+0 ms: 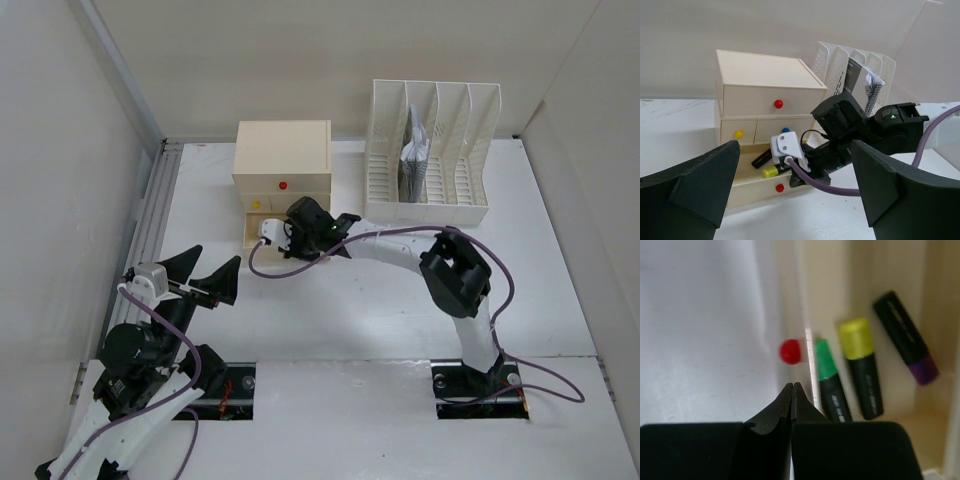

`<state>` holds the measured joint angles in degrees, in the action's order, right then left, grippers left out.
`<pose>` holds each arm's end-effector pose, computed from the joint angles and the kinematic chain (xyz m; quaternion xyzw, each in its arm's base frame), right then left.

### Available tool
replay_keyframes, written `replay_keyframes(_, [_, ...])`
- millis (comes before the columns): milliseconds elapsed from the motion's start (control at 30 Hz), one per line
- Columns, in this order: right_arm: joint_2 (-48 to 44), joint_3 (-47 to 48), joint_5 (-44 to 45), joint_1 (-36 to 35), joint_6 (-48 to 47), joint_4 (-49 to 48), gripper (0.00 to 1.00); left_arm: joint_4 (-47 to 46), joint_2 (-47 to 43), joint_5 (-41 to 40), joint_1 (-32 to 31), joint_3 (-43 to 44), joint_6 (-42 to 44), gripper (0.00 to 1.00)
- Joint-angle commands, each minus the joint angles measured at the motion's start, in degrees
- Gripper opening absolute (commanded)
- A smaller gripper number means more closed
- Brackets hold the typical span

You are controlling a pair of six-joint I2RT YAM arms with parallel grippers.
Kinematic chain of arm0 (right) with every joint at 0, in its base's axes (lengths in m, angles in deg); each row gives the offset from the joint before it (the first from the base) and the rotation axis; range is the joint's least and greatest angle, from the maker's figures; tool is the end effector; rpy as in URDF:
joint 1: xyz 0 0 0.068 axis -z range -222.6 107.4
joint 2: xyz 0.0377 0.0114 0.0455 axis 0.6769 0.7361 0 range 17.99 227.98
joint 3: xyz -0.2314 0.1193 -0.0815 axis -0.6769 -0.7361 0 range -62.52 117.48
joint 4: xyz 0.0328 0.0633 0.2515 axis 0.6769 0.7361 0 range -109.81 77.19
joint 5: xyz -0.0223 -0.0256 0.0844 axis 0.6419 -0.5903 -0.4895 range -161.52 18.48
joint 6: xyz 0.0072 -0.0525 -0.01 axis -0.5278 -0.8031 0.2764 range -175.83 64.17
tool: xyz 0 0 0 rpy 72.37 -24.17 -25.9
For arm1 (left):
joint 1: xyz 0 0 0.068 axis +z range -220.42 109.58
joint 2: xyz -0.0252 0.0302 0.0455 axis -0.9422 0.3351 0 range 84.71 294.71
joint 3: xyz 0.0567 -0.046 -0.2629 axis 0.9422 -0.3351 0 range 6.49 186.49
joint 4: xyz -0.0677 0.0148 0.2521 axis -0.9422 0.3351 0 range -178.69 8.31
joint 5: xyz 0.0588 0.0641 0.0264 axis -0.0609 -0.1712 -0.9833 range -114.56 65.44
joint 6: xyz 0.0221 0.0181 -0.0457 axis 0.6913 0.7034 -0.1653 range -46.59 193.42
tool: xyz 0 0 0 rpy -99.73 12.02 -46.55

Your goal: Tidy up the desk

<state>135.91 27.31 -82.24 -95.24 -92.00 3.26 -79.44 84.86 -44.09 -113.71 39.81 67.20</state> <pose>0.2717 0.3667 0.1993 -0.6792 0.6491 0.1346 0.3150 0.0273 -0.0096 0.3421 0.0360 0.5547 -0.2619 0.7889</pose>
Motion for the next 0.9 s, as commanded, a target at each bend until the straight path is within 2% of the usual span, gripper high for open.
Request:
replay_keyframes(0, [-0.9, -0.5, 13.8, -0.4, 5.5, -10.0, 0.00, -2.8, -10.2, 0.1, 0.1, -0.2, 0.8, 0.91])
replay_keyframes(33, [-0.9, -1.2, 16.1, -0.4, 7.4, -11.4, 0.00, -2.8, -10.2, 0.1, 0.1, -0.2, 0.8, 0.91])
replay_keyframes(67, [-0.9, -1.2, 22.1, -0.4, 8.5, -12.7, 0.00, -2.8, -10.2, 0.1, 0.1, -0.2, 0.8, 0.91])
replay_keyframes(200, [-0.2, -1.2, 29.3, -0.4, 9.5, -14.5, 0.00, -2.8, -10.2, 0.1, 0.1, -0.2, 0.8, 0.91])
replay_keyframes(433, [1.4, 0.0, 34.3, -0.4, 9.7, -16.1, 0.00, -2.8, -10.2, 0.1, 0.1, -0.2, 0.8, 0.91])
replay_keyframes(567, [2.7, 2.6, 34.8, -0.4, 8.4, -16.1, 0.00, -2.8, -10.2, 0.1, 0.1, -0.2, 0.8, 0.91])
replay_keyframes(867, [3.5, 5.5, 24.7, -0.4, 7.1, -15.1, 0.00, -2.8, -10.2, 0.1, 0.1, -0.2, 0.8, 0.91])
